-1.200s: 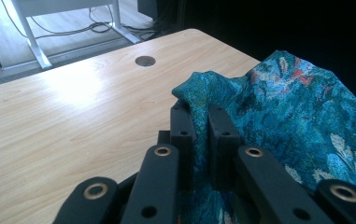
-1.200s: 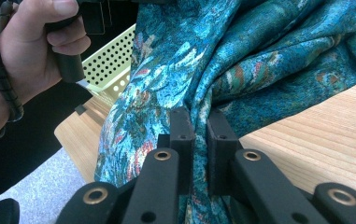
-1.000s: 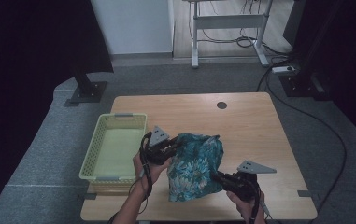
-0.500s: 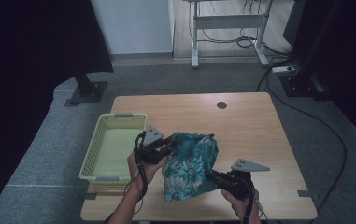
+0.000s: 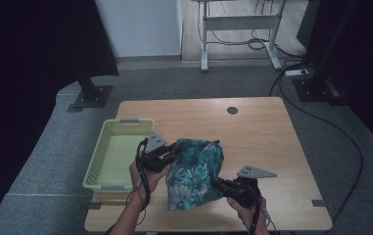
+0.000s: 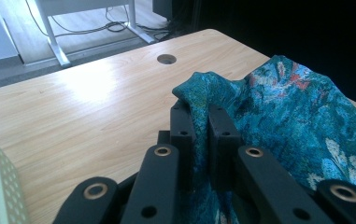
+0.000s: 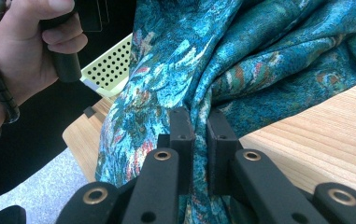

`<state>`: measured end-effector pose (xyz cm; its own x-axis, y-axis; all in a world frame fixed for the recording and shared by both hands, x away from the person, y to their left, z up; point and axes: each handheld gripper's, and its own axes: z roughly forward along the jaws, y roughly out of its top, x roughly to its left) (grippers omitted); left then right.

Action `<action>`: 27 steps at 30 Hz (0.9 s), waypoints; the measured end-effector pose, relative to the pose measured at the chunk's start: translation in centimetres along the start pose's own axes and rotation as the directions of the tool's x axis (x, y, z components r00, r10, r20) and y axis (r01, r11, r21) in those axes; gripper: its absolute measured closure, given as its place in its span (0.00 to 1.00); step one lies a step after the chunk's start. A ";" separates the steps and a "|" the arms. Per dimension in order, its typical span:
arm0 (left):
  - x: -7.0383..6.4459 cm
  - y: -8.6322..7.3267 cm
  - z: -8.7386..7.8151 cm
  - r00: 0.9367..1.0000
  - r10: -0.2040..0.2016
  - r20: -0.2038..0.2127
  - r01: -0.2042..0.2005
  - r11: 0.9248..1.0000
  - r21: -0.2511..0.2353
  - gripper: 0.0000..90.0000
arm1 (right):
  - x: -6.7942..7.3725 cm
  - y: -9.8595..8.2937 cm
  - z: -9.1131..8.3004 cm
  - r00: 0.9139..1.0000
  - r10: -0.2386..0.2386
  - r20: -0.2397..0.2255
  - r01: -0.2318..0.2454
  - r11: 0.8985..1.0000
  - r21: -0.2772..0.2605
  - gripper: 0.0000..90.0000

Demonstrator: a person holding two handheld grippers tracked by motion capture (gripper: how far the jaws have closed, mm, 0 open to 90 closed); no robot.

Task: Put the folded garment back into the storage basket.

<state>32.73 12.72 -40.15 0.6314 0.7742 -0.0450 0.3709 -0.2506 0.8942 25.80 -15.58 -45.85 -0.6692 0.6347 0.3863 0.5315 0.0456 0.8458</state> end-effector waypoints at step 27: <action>1.2 0.3 -1.8 1.000 0.002 -0.030 -0.002 1.000 -0.006 0.92 | 0.9 0.7 1.8 1.000 -0.011 -0.022 0.011 1.000 0.006 0.91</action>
<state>32.39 14.61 -39.15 0.6117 0.7905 -0.0299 0.3651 -0.2486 0.8971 26.47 -13.56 -45.56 -0.6861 0.6173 0.3849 0.5273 0.0575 0.8477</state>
